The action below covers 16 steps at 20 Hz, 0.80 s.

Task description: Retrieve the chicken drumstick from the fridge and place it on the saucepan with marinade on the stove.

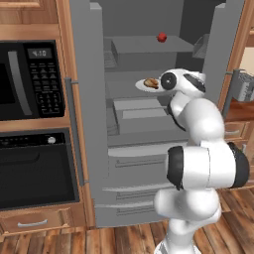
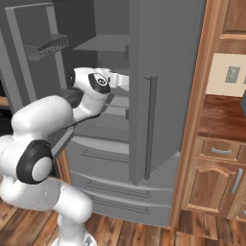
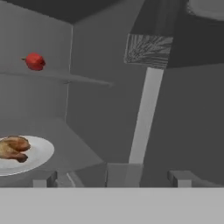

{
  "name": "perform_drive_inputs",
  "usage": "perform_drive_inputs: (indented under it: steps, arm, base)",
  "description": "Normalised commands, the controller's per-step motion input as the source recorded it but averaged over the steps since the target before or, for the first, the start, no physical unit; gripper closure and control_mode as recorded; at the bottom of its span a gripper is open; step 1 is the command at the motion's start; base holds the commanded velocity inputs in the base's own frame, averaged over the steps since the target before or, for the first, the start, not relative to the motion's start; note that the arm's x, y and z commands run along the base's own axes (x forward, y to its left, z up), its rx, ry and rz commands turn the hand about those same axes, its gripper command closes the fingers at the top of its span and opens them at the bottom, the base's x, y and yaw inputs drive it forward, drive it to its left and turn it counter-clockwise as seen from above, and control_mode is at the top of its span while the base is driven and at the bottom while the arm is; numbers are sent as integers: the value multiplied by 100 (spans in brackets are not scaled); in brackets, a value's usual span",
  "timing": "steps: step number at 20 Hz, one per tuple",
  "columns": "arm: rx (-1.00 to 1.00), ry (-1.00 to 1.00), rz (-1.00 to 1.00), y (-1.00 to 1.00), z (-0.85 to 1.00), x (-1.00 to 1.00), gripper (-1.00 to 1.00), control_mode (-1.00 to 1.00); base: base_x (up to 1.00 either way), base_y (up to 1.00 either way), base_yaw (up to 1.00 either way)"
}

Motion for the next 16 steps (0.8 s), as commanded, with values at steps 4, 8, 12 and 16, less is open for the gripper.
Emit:
perform_drive_inputs:
  steps: [4, 8, 12, 16]
  arm:
    - [-10, 21, -24, -100, -28, 9, -100, -100]
    - [-2, 29, -35, -100, -14, 0, -100, -100]
    - [0, 38, -40, -100, -2, 0, -100, -100]
    - [0, 35, -40, -100, 0, -8, -100, -100]
  base:
    - [0, 0, 0]
    - [0, 0, 0]
    - [0, 0, 0]
    - [0, 0, 0]
